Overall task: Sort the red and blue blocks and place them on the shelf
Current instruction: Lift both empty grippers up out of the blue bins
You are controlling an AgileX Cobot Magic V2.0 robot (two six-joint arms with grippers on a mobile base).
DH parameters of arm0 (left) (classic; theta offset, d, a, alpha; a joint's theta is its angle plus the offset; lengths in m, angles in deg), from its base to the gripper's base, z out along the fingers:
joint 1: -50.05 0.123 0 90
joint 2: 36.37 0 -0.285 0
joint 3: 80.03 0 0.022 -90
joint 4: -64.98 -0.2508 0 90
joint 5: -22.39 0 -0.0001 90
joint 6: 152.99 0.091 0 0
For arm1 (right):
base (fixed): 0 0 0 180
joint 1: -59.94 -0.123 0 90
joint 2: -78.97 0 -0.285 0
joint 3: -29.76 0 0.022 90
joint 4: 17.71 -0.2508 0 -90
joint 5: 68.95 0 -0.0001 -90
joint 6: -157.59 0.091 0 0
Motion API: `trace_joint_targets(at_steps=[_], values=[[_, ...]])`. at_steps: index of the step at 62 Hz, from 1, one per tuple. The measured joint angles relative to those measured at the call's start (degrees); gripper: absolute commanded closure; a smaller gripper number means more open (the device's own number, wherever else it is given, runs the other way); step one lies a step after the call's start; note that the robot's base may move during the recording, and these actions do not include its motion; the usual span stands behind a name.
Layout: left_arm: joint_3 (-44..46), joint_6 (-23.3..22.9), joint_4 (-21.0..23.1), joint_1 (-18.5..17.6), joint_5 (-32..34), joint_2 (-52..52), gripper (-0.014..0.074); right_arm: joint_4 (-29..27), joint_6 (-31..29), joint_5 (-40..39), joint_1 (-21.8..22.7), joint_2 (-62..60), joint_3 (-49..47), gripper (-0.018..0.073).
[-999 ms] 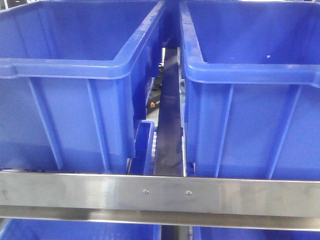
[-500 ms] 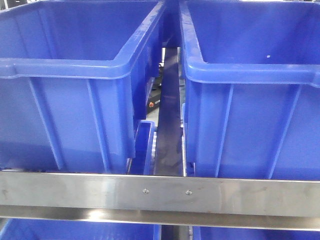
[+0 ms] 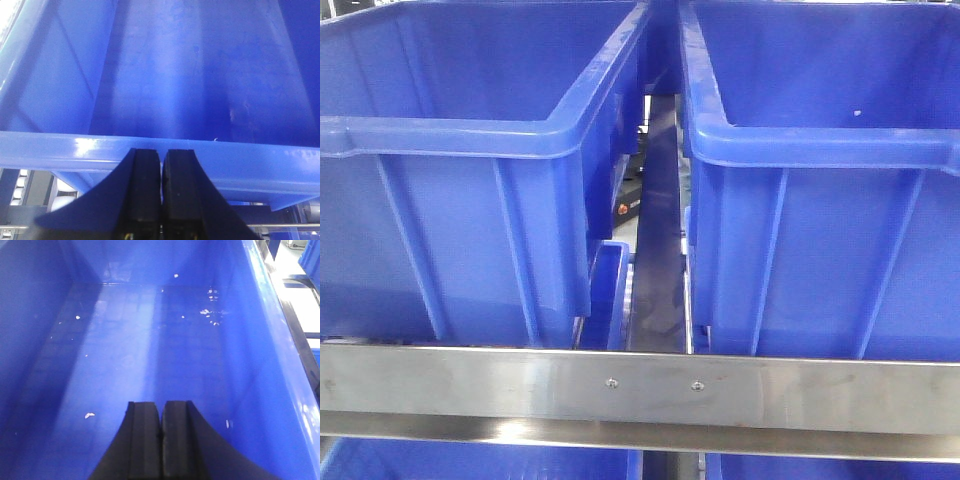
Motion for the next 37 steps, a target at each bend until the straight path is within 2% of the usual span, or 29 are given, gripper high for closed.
trace_joint_targets(at_steps=[37], values=[[0.0, 0.0, 0.0, 0.0, 0.0, 0.0, 0.0463, 0.0, 0.0, 0.0, 0.0, 0.0, 0.0, 0.0501]])
